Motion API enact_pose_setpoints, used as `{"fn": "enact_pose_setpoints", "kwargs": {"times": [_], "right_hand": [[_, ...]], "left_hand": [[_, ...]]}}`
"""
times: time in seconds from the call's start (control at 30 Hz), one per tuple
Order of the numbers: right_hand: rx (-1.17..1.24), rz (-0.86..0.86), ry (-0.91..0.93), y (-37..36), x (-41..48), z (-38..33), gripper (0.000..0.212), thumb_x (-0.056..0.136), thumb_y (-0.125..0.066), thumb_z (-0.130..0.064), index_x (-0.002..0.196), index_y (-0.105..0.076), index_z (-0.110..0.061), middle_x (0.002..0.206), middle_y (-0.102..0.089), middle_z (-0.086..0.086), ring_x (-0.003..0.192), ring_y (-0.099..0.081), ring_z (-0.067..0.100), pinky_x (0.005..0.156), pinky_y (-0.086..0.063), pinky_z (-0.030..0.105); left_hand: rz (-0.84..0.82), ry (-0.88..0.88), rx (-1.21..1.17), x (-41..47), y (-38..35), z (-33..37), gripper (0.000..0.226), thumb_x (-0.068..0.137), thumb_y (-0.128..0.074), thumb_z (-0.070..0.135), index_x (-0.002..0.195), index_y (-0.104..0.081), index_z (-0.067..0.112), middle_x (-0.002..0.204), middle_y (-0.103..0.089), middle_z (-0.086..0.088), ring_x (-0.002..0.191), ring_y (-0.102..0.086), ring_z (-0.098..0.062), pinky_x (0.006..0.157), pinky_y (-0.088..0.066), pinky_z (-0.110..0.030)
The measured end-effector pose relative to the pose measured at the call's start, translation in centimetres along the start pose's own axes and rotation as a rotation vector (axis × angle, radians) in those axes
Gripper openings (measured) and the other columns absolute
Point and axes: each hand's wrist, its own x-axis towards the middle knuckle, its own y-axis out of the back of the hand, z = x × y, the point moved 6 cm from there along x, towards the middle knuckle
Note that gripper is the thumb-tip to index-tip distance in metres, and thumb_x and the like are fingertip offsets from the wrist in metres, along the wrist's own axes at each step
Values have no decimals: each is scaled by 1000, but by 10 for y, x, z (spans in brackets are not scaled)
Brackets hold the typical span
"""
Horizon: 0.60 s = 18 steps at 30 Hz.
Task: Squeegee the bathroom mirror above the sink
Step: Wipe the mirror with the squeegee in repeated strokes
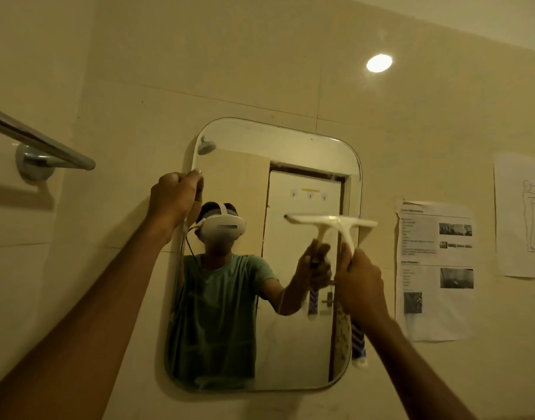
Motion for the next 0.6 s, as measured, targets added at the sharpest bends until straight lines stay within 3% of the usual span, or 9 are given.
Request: {"fn": "enact_pose_setpoints", "kwargs": {"times": [0.07,0.13,0.3,0.4,0.5,0.6], "right_hand": [[-44,-39,-42,1,-21,11,34,103,-33,-41,83,-52,-21,68,-63,8,57,-64,23,54,-59,40],[-49,-75,-50,10,-22,7,35,103,-33,-40,85,-54,-19,69,-63,8,54,-62,21,48,-57,35],[-16,41,115,36,46,-49,36,105,-33,-38,89,-55,-14,64,-56,3,45,-55,13,37,-47,20],[-30,40,170,36,76,-70,38,104,-36,-38,79,-54,-16,63,-57,3,49,-60,17,43,-51,24],[14,-15,130,20,67,-61,35,105,-34,-36,90,-53,-11,67,-56,1,47,-56,10,38,-46,19],[63,-17,70,3,37,-33,33,104,-34,-35,94,-55,-12,70,-58,1,52,-56,9,44,-44,19]], "left_hand": [[19,14,24,-3,2,-1,36,97,-46,41,71,-55,18,70,-53,1,64,-47,-9,61,-39,-29],[22,27,47,-7,3,-4,37,98,-45,39,68,-54,19,69,-53,2,63,-47,-9,60,-39,-28],[18,27,83,-18,4,-16,34,100,-42,38,85,-61,13,70,-54,3,73,-52,-16,71,-41,-31],[21,29,94,-22,4,-22,37,100,-42,40,87,-62,12,72,-55,2,73,-53,-16,68,-40,-30],[22,17,124,-26,4,-31,40,99,-41,44,87,-62,13,73,-57,1,72,-54,-16,67,-39,-29],[26,7,122,-32,2,-43,40,99,-40,48,91,-62,15,79,-59,0,77,-55,-17,70,-42,-30]]}}
